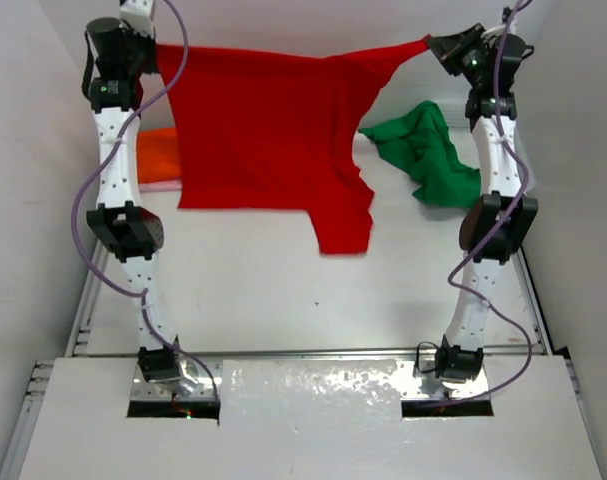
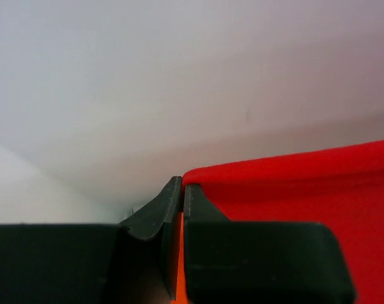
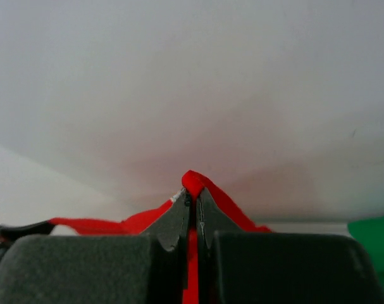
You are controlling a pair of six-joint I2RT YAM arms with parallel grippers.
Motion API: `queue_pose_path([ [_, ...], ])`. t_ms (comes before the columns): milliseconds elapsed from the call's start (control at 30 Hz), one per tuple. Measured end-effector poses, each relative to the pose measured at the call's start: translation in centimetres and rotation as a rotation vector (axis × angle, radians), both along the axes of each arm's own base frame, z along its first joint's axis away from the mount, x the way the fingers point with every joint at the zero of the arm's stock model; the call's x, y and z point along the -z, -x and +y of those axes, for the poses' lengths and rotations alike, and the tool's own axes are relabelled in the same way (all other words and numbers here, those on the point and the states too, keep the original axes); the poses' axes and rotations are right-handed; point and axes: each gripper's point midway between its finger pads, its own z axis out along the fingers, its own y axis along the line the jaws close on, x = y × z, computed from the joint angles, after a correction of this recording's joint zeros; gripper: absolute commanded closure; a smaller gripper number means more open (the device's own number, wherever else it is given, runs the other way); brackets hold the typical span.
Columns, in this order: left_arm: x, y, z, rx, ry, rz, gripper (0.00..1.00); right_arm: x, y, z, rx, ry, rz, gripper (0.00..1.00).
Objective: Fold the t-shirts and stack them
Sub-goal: Flatten out the tshirt
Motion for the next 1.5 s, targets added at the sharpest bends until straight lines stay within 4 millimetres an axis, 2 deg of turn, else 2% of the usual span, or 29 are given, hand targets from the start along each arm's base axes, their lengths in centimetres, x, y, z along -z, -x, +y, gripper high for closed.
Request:
queue_pose_path([
  [67,-4.0,-0.1,-1.1,0.031,0.004,-0.120,1.00,-2.1,0.3,-0.6,0.044,0.030,-0.063,1.00],
  [133,-9.2,0.9,-2.7,0.078,-0.011,-0.257,1.00,-6.1,2.0,-1.0,0.086,0.070,-0.145,1.00],
  [200,-13.1,2.7,-4.4,0.124,-0.024,-0.341,1.00,-11.4,5.4,-1.0,0.111,0.113,-0.251,1.00],
  [267,-16.4,5.1,-6.0,0.174,-0.035,-0.397,1.00,-17.7,10.1,-0.7,0.129,0.158,-0.388,1.00],
  [333,-18.4,7.3,-7.0,0.201,-0.041,-0.422,1.00,-23.3,14.8,-0.2,0.146,0.200,-0.530,1.00],
  [400,-19.7,9.2,-7.2,0.211,-0.048,-0.434,1.00,-27.3,19.1,0.5,0.149,0.235,-0.647,1.00],
  [467,-19.6,10.4,-7.1,0.214,-0.050,-0.416,1.00,-28.0,22.0,1.3,0.127,0.257,-0.687,1.00],
  [500,-19.0,10.8,-6.9,0.214,-0.052,-0.389,1.00,-27.4,22.8,1.7,0.114,0.263,-0.679,1.00],
  [533,-18.1,11.0,-6.7,0.213,-0.056,-0.364,1.00,-25.9,23.5,1.9,0.110,0.267,-0.662,1.00],
  [600,-15.1,12.0,-6.5,0.218,-0.067,-0.274,1.00,-21.0,24.2,2.3,0.086,0.274,-0.564,1.00],
  [700,-8.5,14.1,-6.8,0.259,-0.093,-0.102,1.00,-10.8,24.9,3.0,0.036,0.274,-0.355,1.00],
  [767,-4.0,16.0,-7.1,0.295,-0.126,0.005,1.00,-3.8,26.3,3.7,-0.003,0.270,-0.202,1.00],
  [833,1.1,19.0,-7.4,0.338,-0.169,0.133,1.00,3.5,28.7,4.5,-0.039,0.270,-0.045,1.00],
  [900,6.4,22.7,-7.6,0.383,-0.214,0.273,1.00,10.2,32.2,5.6,-0.078,0.267,0.101,1.00],
  [967,10.9,26.1,-7.4,0.411,-0.251,0.402,1.00,14.7,35.3,6.6,-0.118,0.260,0.204,1.00],
  [1100,20.1,32.6,-6.6,0.443,-0.296,0.660,1.00,20.3,40.4,8.6,-0.194,0.246,0.302,1.00],
  [1167,24.4,35.9,-6.2,0.450,-0.303,0.785,1.00,22.5,42.4,9.6,-0.235,0.229,0.340,1.00],
  [1233,27.4,39.0,-5.9,0.452,-0.301,0.893,1.00,24.9,44.2,10.4,-0.275,0.206,0.398,1.00],
  [1300,28.9,41.0,-5.6,0.446,-0.308,0.951,1.00,27.2,45.7,10.9,-0.304,0.193,0.459,1.00],
  [1367,29.1,42.1,-5.3,0.427,-0.324,0.971,1.00,28.8,46.8,11.1,-0.320,0.182,0.515,1.00],
  [1500,28.6,43.1,-4.2,0.370,-0.374,0.976,1.00,29.6,47.7,11.3,-0.343,0.173,0.559,1.00],
])
